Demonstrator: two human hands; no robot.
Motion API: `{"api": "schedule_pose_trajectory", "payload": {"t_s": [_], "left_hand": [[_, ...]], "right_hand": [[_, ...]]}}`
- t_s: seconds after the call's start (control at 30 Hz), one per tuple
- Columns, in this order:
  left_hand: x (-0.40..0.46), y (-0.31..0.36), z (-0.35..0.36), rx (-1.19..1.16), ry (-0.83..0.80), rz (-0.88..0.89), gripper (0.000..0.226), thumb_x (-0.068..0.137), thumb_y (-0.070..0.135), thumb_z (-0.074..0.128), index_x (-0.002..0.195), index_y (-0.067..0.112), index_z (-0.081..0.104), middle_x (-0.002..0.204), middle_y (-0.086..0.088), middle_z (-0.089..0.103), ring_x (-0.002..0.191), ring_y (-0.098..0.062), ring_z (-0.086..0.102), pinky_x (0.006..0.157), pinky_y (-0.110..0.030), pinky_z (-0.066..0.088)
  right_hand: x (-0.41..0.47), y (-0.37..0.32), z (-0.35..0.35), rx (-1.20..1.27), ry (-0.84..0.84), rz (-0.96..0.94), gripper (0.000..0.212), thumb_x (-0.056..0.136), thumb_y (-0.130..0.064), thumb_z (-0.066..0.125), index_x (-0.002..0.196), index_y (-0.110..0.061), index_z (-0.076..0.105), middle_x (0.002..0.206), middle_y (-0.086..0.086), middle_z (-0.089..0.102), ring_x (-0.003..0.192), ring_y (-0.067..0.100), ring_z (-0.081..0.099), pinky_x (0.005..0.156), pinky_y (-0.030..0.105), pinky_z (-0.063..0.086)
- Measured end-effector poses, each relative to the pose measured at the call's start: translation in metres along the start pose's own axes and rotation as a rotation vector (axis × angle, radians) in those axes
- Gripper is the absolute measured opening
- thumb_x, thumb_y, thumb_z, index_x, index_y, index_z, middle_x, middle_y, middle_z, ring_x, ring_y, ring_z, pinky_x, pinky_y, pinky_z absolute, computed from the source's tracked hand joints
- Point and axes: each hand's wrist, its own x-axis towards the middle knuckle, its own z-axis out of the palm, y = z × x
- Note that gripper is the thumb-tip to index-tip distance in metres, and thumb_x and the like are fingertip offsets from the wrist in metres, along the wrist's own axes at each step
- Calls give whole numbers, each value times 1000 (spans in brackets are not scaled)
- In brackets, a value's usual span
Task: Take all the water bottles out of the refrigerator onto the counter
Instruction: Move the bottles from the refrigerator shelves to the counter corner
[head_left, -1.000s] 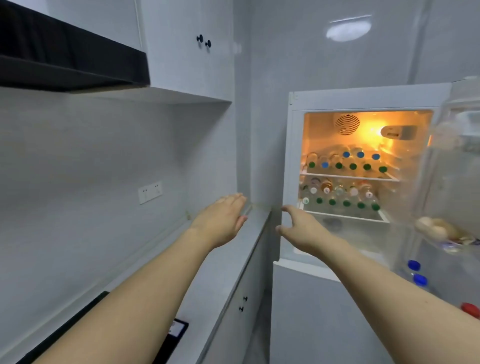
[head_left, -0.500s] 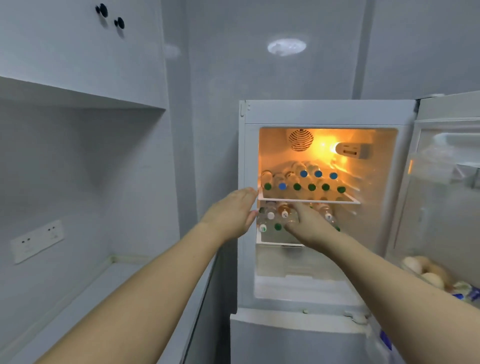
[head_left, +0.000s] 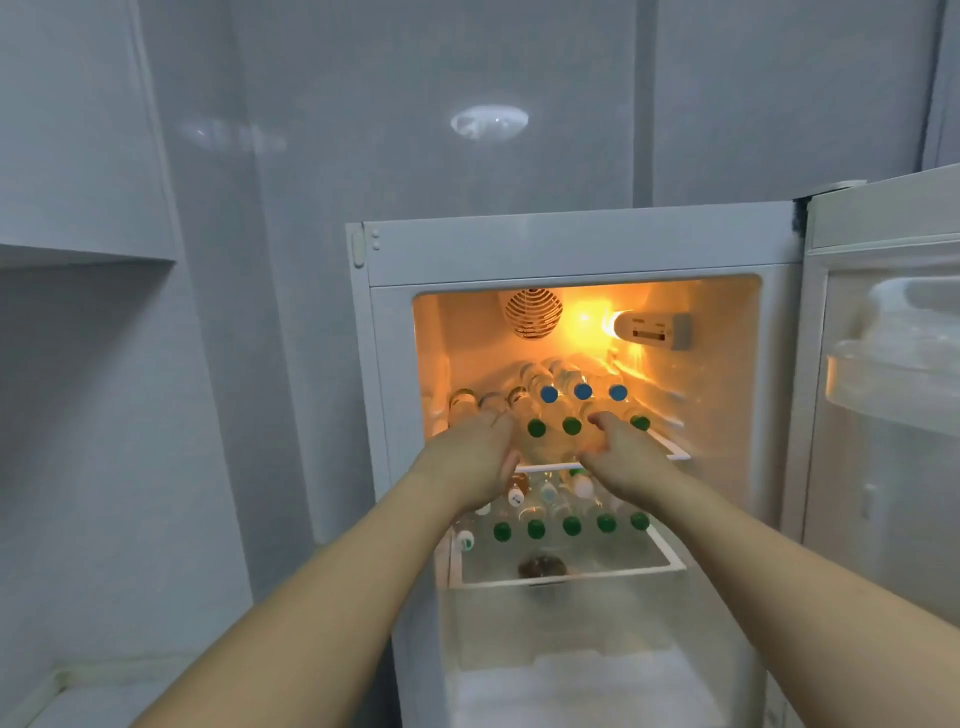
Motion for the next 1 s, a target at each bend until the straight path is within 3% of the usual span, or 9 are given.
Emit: {"api": "schedule_pose_trajectory", "payload": {"t_s": [0.17, 0.37, 0.53, 0.67, 0.87, 1.0], "left_hand": [[79, -21, 23, 56, -33, -17, 44, 98, 29, 48, 139, 13, 42, 139, -9, 50, 122, -26, 50, 97, -40, 46], [158, -42, 61, 85, -69, -72, 46, 97, 35, 49, 138, 16, 41, 139, -6, 49, 121, -27, 51, 96, -45, 48], [210, -55, 102, 79, -128, -79, 59, 100, 38, 45, 152, 19, 24, 160, -2, 25, 141, -25, 35, 107, -42, 39], [244, -62, 133, 28, -175, -70, 64, 101, 38, 45, 155, 26, 13, 164, 4, 12, 148, -22, 21, 112, -42, 32], [277, -75, 166, 2, -161, -54, 71, 97, 34, 54, 153, 38, 12, 164, 7, 6, 150, -23, 14, 114, -48, 33], [284, -78, 173, -12, -120, -4, 69, 96, 34, 57, 153, 38, 18, 164, 5, 8, 150, -22, 12, 113, -46, 32]], "right_hand": [[76, 26, 0, 50, 61, 26, 57, 93, -24, 55, 146, -16, 35, 145, 6, 47, 122, 26, 52, 97, 38, 46], [159, 57, 15, 42, 73, 59, 55, 91, -22, 54, 143, -12, 37, 140, 11, 49, 115, 29, 57, 90, 41, 52], [217, 73, 36, -37, 51, 73, 55, 93, -24, 49, 145, -14, 33, 144, 10, 44, 125, 30, 49, 96, 37, 45], [253, 85, 55, -132, 29, 80, 56, 95, -27, 47, 146, -15, 27, 147, 11, 40, 128, 31, 47, 97, 39, 43], [278, 91, 71, -332, 129, 56, 65, 95, -39, 51, 148, -21, 20, 140, 8, 47, 116, 29, 57, 79, 35, 49], [280, 97, 75, -387, 192, 17, 64, 96, -45, 48, 148, -22, 19, 139, 7, 47, 112, 27, 60, 75, 33, 47]]}}
